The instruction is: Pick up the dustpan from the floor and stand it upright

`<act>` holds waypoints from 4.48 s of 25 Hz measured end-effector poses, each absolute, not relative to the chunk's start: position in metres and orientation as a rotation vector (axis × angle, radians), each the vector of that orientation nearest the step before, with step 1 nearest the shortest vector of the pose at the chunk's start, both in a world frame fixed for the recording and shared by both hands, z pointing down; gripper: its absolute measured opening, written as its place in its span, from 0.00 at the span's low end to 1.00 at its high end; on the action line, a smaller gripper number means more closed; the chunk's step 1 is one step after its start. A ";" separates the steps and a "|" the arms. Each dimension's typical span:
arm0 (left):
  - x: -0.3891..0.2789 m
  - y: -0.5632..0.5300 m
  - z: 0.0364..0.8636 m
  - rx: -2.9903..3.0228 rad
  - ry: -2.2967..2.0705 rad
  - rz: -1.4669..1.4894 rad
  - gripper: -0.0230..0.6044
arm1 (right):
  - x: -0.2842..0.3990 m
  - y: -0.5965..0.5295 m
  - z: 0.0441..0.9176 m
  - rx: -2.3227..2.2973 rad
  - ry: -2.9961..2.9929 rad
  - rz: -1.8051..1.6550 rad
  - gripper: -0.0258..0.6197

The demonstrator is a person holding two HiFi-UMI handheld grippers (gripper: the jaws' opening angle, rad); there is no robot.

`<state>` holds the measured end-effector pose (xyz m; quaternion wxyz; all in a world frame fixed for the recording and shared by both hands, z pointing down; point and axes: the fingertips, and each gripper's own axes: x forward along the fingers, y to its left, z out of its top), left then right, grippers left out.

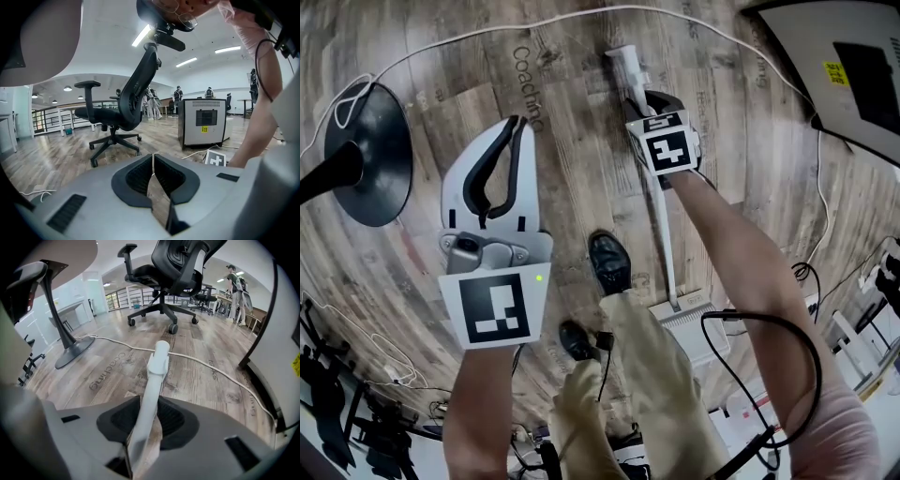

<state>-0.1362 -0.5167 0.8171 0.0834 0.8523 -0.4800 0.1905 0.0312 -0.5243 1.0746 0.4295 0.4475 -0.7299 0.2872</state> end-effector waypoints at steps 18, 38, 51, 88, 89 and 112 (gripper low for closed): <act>-0.111 -0.490 0.667 2.654 -1.409 0.465 0.07 | 0.066 -0.495 0.908 1.284 -1.864 0.663 0.21; -0.092 -0.342 0.459 2.943 -1.265 0.336 0.07 | 0.127 -0.333 0.640 1.637 -1.876 0.481 0.19; -0.101 -0.223 0.362 3.050 -1.222 0.275 0.07 | 0.136 -0.196 0.540 1.743 -1.834 0.439 0.19; -0.003 0.077 0.240 3.016 -1.261 0.082 0.07 | 0.132 0.145 0.449 1.694 -2.043 0.256 0.19; -0.002 0.082 0.236 3.022 -1.260 0.078 0.07 | 0.132 0.151 0.450 1.696 -2.039 0.258 0.20; 0.027 0.155 0.136 3.061 -1.244 -0.101 0.07 | 0.132 0.242 0.358 1.814 -2.103 0.314 0.37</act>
